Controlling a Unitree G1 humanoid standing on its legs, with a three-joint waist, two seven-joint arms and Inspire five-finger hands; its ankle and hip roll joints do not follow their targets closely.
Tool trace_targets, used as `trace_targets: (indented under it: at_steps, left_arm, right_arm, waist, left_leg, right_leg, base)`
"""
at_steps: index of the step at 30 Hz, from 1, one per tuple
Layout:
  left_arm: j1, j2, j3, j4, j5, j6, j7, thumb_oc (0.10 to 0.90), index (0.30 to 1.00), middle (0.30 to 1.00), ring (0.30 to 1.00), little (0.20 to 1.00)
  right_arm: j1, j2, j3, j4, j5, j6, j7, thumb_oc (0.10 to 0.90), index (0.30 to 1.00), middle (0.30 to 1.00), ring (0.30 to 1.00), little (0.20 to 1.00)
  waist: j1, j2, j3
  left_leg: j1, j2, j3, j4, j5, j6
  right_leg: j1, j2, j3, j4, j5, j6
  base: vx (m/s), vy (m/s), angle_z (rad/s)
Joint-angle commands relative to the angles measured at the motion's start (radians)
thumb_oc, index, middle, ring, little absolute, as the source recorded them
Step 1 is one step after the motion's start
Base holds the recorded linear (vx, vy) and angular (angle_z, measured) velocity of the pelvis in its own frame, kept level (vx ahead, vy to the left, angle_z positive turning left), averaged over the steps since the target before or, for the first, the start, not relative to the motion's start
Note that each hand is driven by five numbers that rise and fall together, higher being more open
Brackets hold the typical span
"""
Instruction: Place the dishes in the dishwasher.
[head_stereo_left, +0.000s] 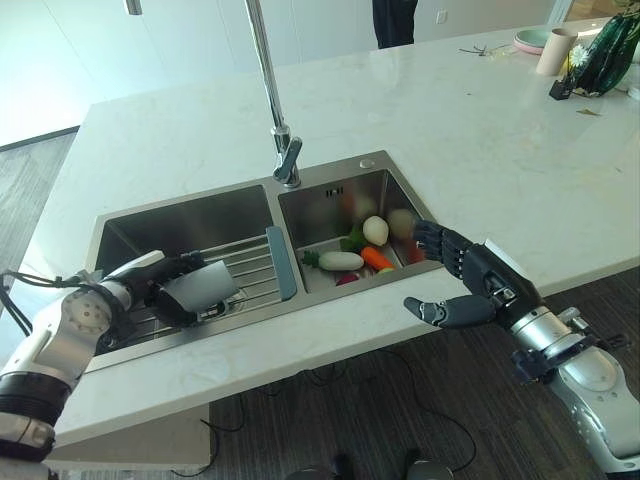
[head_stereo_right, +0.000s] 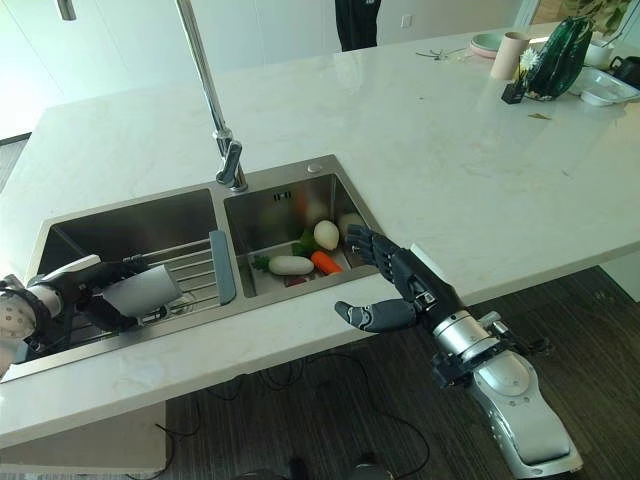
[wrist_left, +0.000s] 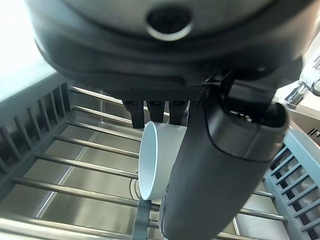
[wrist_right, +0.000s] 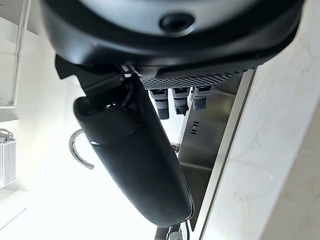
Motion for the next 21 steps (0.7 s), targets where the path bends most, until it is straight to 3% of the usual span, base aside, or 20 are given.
trace_targets:
  at_steps: [1,12,18,21]
  left_arm:
    - [-0.164,0.014,0.032,-0.005,0.022,-0.029,0.048,0.8,0.9,0.9,0.9,0.9]
    - [-0.164,0.001,0.019,0.008,0.039,-0.007,0.019,0.8,0.9,0.9,0.9,0.9]
    - [-0.156,-0.011,0.007,0.04,0.024,0.023,-0.068,0.8,0.9,0.9,0.9,0.9]
    - [-0.145,-0.016,-0.004,0.051,0.029,0.038,-0.111,0.469,0.404,0.404,0.404,0.404]
  right_arm:
    - [-0.129,-0.041,-0.019,-0.062,0.046,-0.122,-0.009,0.8,0.9,0.9,0.9,0.9]
    - [-0.127,-0.037,-0.017,-0.065,0.042,-0.117,-0.008,0.8,0.9,0.9,0.9,0.9]
    - [-0.132,-0.037,-0.013,-0.071,0.041,-0.108,-0.009,0.8,0.9,0.9,0.9,0.9]
    - [-0.133,-0.039,-0.011,-0.069,0.041,-0.111,-0.009,0.8,0.9,0.9,0.9,0.9]
  waist:
    - [0.001,0.025,-0.062]
    - [-0.004,0.024,-0.06]
    - [-0.008,0.027,-0.059]
    - [-0.01,0.029,-0.058]
  left_leg:
    - [0.047,0.103,0.067,0.029,-0.126,-0.106]
    - [0.05,0.104,0.071,0.029,-0.126,-0.105]
    - [0.052,0.104,0.077,0.029,-0.127,-0.104]
    - [0.052,0.103,0.076,0.029,-0.127,-0.103]
  right_leg:
    - [-0.012,0.03,0.006,0.099,-0.164,0.05]
    - [-0.01,0.031,0.009,0.099,-0.164,0.048]
    - [-0.01,0.03,0.01,0.099,-0.162,0.049]
    - [-0.011,0.031,0.013,0.099,-0.161,0.049]
  base:
    - [0.0,0.0,0.0]
    - [0.0,0.0,0.0]
    - [0.0,0.0,0.0]
    - [0.0,0.0,0.0]
